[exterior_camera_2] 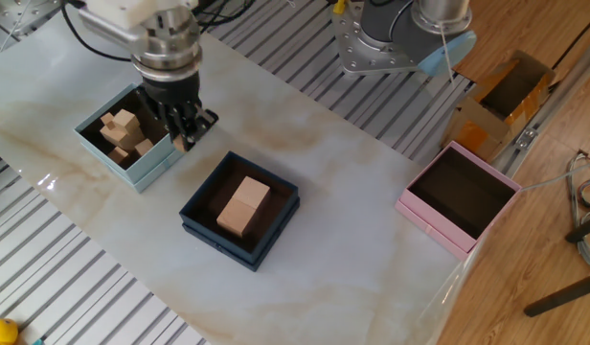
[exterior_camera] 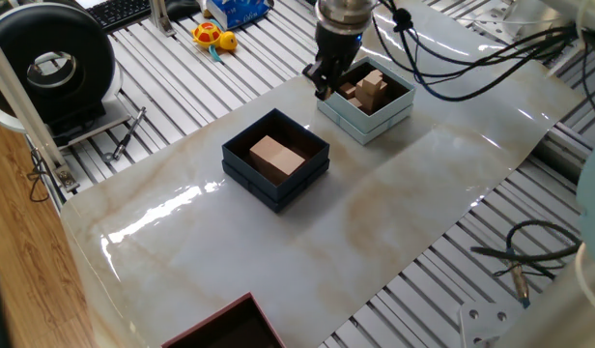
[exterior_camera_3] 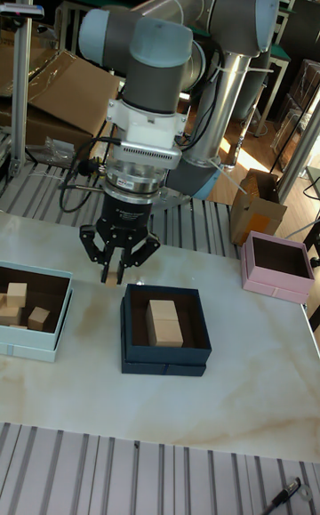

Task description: Move an object from one box to another

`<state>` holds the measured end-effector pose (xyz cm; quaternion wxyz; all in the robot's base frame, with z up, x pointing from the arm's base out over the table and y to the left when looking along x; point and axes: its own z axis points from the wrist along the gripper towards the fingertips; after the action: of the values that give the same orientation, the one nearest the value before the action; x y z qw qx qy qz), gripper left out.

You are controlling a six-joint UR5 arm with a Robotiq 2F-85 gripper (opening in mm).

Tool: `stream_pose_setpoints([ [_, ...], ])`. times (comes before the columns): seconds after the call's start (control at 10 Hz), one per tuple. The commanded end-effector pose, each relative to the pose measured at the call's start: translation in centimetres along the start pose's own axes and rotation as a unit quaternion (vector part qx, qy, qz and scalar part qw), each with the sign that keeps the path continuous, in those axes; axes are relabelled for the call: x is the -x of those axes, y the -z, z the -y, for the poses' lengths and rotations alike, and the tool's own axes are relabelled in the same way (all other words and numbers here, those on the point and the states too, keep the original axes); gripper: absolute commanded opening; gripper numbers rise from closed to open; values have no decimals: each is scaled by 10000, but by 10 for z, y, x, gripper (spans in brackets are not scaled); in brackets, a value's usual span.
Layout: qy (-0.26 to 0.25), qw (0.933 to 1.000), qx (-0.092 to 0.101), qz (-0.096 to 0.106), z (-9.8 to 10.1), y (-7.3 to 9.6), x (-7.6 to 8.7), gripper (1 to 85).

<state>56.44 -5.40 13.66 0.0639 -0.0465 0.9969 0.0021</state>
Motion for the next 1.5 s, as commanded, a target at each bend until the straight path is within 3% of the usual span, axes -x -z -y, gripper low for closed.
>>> stream_pose_setpoints([
  [0.0, -559, 9984, -62, 18, -38, 5, 14, 13],
  [0.1, -588, 9982, -75, -28, -38, 8, 13, 13],
  [0.4, 43, 9999, -103, -126, 42, 7, -1, 13],
  [0.6, 394, 9992, -18, -106, 79, 13, -13, 13],
  [0.7, 458, 9988, 157, -82, 70, 13, -12, 13],
  [0.8, 537, 9985, 69, -111, 74, 13, -14, 13],
  [0.9, 535, 9984, -164, 10, 86, 13, -7, 13],
  [1.0, 192, 9996, -173, 103, 73, 10, 1, 13],
  [1.1, -11, 9994, -296, 151, 47, 5, 10, 13],
  [1.2, -81, 9995, -235, 174, 36, 0, 15, 13],
  [1.4, 139, 9997, -116, 156, 58, -11, 13, 13],
])
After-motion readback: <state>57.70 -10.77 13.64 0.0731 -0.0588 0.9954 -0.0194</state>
